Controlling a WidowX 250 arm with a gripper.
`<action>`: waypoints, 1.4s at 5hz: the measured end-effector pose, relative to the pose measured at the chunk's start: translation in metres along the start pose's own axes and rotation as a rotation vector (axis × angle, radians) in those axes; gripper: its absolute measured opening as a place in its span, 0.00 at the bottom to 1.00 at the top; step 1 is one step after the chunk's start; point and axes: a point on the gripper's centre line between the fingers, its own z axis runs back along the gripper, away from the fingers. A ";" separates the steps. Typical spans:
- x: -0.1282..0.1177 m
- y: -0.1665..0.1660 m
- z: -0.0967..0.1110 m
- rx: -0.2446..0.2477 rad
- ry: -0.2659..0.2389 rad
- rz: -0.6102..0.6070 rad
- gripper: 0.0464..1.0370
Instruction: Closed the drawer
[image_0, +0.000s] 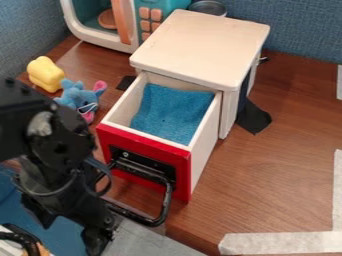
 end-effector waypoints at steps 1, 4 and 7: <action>0.001 -0.005 -0.012 0.005 0.025 -0.016 0.96; 0.011 -0.006 -0.021 0.010 0.005 0.003 0.96; 0.029 -0.001 -0.028 0.019 0.014 0.024 0.96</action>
